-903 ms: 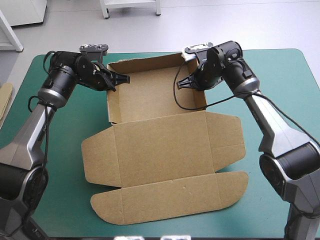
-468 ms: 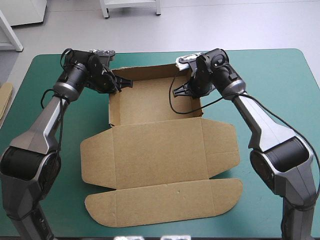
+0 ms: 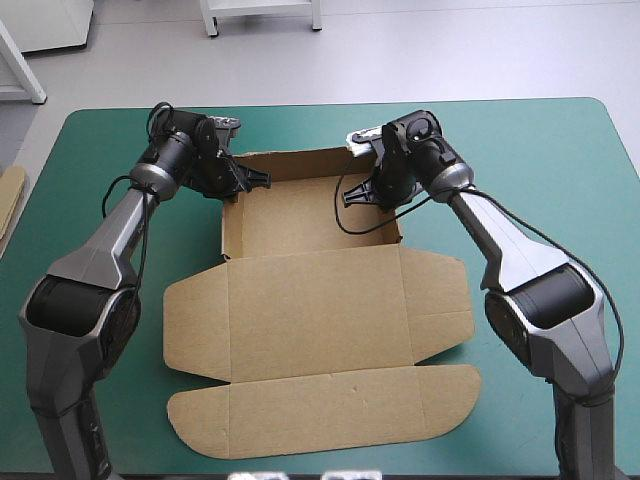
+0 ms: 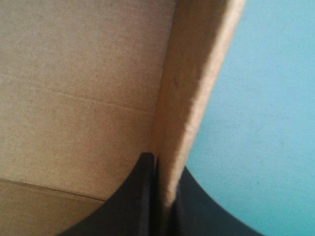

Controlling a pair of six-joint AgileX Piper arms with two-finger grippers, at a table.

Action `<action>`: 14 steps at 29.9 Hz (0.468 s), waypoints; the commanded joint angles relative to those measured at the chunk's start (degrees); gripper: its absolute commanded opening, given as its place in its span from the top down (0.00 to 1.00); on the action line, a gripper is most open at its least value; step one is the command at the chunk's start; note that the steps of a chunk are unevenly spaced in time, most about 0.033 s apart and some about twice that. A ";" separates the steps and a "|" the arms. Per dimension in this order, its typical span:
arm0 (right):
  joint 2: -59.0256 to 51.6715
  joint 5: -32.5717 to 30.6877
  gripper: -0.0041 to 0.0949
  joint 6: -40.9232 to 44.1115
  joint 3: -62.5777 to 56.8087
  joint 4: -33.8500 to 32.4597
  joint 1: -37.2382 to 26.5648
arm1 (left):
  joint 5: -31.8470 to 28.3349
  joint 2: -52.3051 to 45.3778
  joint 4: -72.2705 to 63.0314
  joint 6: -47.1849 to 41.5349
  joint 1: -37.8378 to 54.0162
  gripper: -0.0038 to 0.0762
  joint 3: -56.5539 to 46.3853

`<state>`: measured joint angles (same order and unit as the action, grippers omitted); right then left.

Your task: Fold the box

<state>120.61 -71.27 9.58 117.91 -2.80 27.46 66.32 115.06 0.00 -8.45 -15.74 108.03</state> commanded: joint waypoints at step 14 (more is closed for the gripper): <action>0.10 3.99 0.96 -2.80 1.55 3.36 0.92 | -2.61 -0.62 -4.17 1.89 -1.19 0.96 1.53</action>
<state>122.58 -69.31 9.58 118.62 -3.25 27.46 64.62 117.06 0.00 -8.59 -15.68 108.22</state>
